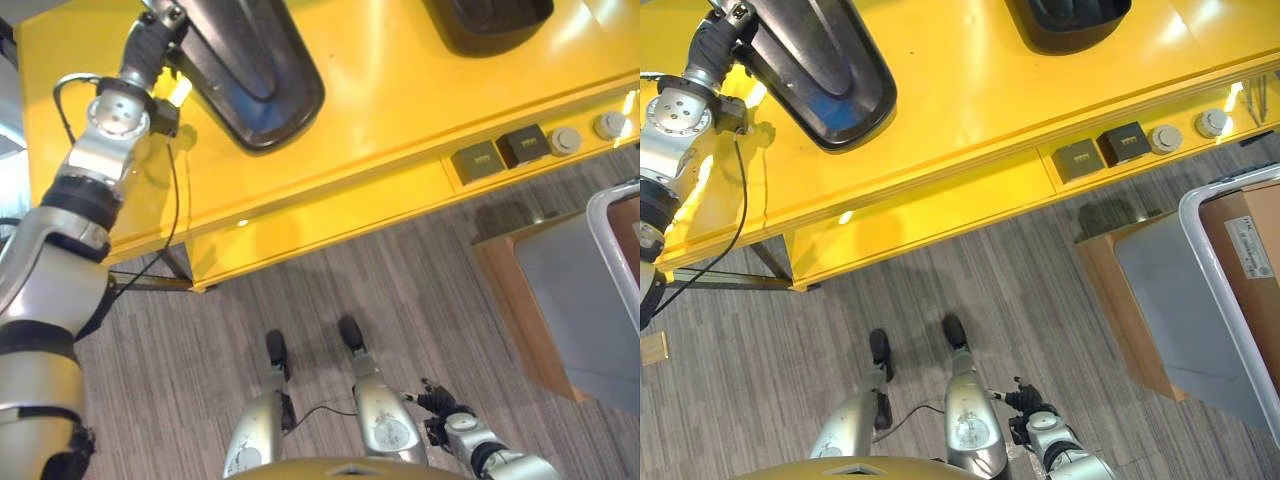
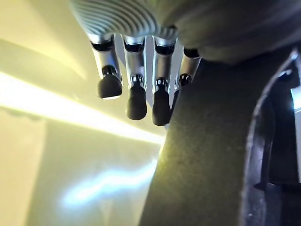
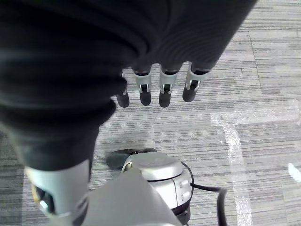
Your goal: Move parts from the plastic box to the shelf.
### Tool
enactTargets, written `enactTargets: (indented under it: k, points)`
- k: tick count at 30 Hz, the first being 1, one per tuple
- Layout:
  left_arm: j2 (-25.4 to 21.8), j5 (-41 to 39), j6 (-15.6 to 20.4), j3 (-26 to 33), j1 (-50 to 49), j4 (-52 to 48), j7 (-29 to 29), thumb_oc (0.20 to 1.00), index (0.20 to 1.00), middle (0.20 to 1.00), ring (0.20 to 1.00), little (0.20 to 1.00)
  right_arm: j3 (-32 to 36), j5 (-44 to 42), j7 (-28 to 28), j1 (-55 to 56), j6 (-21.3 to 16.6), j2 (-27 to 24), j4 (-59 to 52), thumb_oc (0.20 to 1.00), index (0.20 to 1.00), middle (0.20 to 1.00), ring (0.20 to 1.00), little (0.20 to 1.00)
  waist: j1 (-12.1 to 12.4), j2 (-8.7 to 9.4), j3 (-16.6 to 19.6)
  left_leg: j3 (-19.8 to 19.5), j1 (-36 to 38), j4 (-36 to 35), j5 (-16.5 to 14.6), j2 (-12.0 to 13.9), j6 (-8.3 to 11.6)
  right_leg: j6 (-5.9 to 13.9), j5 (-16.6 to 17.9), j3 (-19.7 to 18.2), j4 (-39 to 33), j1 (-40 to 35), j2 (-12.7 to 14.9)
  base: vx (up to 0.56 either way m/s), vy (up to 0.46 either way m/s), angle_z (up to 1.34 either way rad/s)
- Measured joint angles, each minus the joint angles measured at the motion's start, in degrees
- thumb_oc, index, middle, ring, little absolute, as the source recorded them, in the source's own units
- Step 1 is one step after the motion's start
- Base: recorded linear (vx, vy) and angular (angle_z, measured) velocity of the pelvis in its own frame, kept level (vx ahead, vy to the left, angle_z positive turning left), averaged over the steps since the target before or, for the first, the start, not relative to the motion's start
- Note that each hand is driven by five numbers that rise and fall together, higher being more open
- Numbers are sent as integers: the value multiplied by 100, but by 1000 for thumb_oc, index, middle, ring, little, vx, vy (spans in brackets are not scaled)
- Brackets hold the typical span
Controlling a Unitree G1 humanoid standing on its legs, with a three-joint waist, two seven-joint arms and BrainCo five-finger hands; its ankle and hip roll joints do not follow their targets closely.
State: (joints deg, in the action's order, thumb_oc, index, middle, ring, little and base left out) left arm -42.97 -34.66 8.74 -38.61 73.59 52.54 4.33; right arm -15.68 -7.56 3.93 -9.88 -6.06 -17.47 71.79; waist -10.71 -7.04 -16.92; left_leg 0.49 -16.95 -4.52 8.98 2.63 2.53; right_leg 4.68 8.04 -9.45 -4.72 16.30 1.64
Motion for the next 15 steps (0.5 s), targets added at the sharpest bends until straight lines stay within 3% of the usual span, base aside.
enactTargets:
  k: [5,9,15]
  points:
    - [-962,137,-88,-490,95,208,-498,200,200,200,200,200,-120,-122,-34,-174,2,-89,115,1000,1000,1000,1000,1000,131,13,-134,-49,-9,0,3,2,5,-1,-2,66,-1,-20,-1,-6,-27,4]
    - [-993,236,-113,-486,62,426,-606,200,200,200,200,200,-224,-182,-158,-276,-59,-84,107,1000,1000,1000,1000,1000,275,70,-170,-66,-25,0,4,-9,6,-1,-1,84,0,-13,8,-8,-3,3]
    - [-973,403,-138,-500,53,561,-727,200,200,200,200,200,-232,-229,-217,-286,-119,-7,67,1000,1000,1000,1000,1000,195,157,-221,-61,-108,0,5,-19,5,-1,7,79,2,68,17,0,0,0]
